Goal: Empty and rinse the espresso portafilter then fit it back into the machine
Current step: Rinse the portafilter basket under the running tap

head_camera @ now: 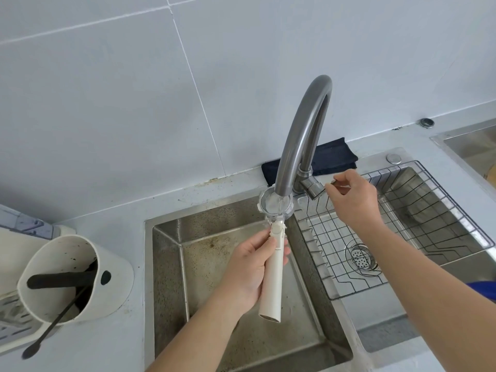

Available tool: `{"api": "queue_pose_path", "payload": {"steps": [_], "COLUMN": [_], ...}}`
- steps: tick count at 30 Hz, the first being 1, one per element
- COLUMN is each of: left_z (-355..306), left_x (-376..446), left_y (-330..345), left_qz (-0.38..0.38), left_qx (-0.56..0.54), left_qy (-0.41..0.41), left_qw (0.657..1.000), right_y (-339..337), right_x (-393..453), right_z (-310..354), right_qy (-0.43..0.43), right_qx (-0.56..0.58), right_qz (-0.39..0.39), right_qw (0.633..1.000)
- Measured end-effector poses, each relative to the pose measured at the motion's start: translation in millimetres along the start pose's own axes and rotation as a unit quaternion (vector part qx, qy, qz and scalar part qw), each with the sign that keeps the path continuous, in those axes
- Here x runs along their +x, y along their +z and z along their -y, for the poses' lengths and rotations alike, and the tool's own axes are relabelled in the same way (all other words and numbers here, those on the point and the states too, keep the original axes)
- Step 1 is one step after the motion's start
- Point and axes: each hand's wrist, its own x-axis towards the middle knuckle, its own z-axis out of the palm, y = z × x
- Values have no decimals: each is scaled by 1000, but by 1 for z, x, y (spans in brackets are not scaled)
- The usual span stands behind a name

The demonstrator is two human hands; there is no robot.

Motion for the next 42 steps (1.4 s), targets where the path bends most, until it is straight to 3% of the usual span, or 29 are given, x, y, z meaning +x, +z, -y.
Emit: {"api": "queue_pose_path", "payload": {"steps": [8,22,42], "left_z": [0,-2,-4], "left_x": [-5,-13,-14], "left_y": [0,-7,-34], "left_qz": [1,-35,-45], "left_qx": [-35,113,248], "left_qy": [-51,-74,15], "left_qw": [998,990,968], "right_y": [2,3,4], "right_x": [1,1,0], "right_z": [-3,-4,-2], "right_qy": [-3,-3,-7], "right_qx": [0,-1,0], "right_qz": [-3,-6,-7], "right_qw": [1000,1000,1000]}}
